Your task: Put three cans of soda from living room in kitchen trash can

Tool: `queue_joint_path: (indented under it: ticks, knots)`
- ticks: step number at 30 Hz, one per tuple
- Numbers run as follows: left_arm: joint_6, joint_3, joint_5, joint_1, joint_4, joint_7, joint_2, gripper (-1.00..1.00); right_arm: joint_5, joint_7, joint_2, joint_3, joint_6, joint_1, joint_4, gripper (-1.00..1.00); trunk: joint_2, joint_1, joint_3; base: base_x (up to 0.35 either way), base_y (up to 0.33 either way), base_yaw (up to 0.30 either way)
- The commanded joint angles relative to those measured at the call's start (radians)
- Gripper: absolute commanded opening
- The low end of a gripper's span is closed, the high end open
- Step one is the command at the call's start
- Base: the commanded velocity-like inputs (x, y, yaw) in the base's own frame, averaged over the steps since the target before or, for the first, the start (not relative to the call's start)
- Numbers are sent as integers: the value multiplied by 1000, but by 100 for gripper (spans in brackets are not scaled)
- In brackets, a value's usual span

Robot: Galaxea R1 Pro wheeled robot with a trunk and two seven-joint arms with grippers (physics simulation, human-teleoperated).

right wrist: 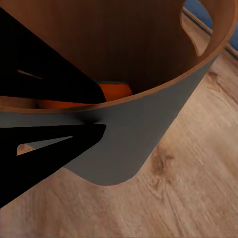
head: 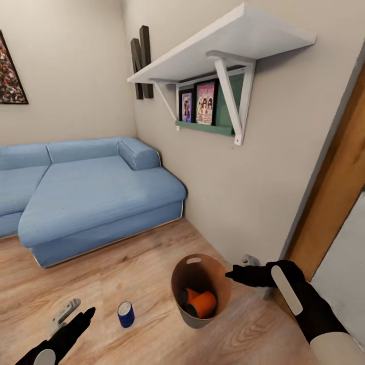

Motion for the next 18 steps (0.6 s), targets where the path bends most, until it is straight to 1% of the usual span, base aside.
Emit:
queue_joint_path:
  ticks: [1, 4, 7, 8, 12, 18]
  knots:
    - [0, 0, 0, 0, 0, 0, 0, 100, -27, -5, 4, 0, 3, -1, 1, -100, 0, 0, 0, 343, 11, 298]
    - [0, -1, 0, 0, 2, 0, 1, 100, -29, -65, 16, 1, 3, 0, 7, -100, 0, 0, 0, 339, 72, 298]
    - [0, -3, 0, 0, 3, 0, 0, 100, -31, -75, 17, 0, 3, -1, 8, -100, 0, 0, 0, 321, 162, 209]
    - [0, -9, 0, 0, 3, 0, -1, 100, -31, -78, 18, 0, 3, -1, 8, -100, 0, 0, 0, 328, 99, 79]
    - [0, -65, 0, -16, 42, 0, 5, 100, -31, -80, 19, -1, 3, 0, 7, -100, 0, 0, 0, 339, 31, 25]
    - [2, -78, 0, -25, 59, 0, 8, 100, -31, -80, 20, 1, 3, 0, 5, -100, 0, 0, 0, 337, 106, 2]
